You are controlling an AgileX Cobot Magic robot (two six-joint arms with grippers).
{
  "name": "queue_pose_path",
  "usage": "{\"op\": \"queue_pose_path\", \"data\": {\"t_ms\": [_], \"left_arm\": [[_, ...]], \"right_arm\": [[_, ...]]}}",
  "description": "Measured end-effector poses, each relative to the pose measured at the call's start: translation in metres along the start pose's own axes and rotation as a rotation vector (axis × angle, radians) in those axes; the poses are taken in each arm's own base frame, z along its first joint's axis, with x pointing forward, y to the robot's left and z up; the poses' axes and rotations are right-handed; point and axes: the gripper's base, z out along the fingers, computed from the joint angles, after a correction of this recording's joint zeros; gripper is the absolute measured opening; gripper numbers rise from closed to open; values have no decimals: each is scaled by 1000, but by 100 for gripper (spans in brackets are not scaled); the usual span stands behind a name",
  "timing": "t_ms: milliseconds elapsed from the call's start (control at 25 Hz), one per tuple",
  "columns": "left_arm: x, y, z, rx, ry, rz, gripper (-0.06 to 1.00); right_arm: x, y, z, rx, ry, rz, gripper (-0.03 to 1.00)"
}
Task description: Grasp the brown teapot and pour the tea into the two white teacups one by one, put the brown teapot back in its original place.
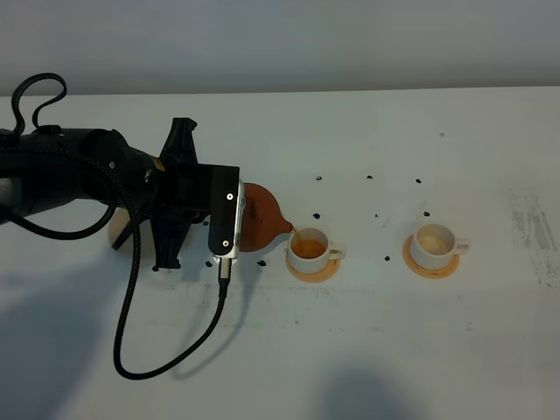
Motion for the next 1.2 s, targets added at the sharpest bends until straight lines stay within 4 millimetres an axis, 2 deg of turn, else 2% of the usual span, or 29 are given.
{"op": "queue_pose_path", "data": {"t_ms": [1200], "left_arm": [[-3,3,0,-43,-5,47,8]], "right_arm": [[0,0,0,0,0,-1,51]]}}
